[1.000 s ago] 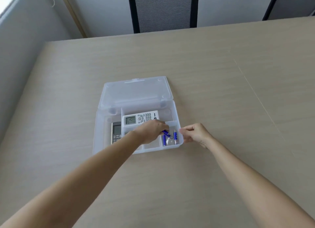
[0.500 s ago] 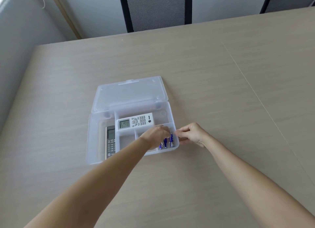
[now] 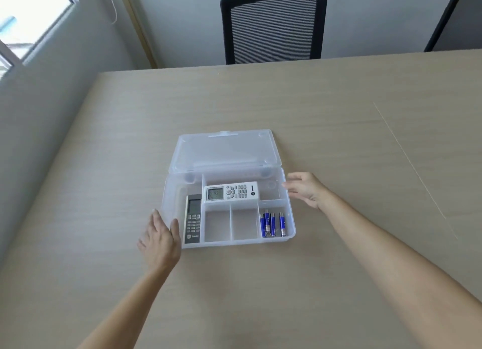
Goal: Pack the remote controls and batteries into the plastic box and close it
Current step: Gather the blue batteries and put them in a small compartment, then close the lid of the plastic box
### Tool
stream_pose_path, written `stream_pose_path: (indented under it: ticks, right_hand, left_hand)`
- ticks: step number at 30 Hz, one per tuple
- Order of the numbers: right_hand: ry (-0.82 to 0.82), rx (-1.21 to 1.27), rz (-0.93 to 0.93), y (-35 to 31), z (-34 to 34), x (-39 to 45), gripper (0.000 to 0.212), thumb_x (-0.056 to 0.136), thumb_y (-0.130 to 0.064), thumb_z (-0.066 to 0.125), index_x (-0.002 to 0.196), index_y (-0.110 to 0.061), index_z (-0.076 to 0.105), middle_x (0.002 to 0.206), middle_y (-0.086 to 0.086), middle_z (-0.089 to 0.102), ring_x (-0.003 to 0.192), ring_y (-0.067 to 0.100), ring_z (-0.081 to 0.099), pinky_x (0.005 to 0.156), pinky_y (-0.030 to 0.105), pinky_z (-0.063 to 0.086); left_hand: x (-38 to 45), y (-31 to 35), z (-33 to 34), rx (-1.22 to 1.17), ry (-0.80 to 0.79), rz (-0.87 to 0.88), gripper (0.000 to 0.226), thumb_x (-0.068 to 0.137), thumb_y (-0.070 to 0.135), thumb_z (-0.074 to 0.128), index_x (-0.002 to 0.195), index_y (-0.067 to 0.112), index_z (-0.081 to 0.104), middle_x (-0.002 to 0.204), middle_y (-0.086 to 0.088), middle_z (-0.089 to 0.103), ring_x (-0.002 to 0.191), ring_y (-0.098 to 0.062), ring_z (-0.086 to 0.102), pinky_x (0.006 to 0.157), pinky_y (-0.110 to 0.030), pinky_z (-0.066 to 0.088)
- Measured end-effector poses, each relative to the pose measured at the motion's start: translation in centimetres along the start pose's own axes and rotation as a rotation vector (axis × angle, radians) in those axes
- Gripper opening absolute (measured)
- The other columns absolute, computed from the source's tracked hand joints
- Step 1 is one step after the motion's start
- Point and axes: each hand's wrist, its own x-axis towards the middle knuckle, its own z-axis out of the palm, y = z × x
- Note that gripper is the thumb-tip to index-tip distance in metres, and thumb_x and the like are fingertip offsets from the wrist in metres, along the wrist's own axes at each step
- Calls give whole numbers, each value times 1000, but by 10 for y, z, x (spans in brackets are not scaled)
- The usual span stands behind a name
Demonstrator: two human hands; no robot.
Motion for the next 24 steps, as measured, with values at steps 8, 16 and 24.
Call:
stream_pose_path:
  ticks: [8,16,24]
  right_hand:
    - [298,-126,-8,-26,4,56,68,75,1,72,136,0,40,137,14,45,126,24,45,105,34,35]
    - [354,86,-230,-28,14,53,37,67,-17,75,92,-25,49,98,1,58,92,21,54,74,31,47]
    - [-80,668,-188,-39,-6,-80,103,68,-89,22,133,-15,51,148,1,41,101,19,58,91,29,41]
  left_hand:
    - [-17,18,19,-120,-22,75,57,100,29,34,149,6,15,143,-21,39,112,-46,54,85,-48,47]
    - [-12,15,20,-95,2,69,56,100,27,37,148,5,19,139,-20,44,107,-45,57,81,-47,48]
    - [-1,14,-3,-671,-302,-136,58,101,47,16,149,14,23,157,-3,26,144,-25,27,119,-40,16]
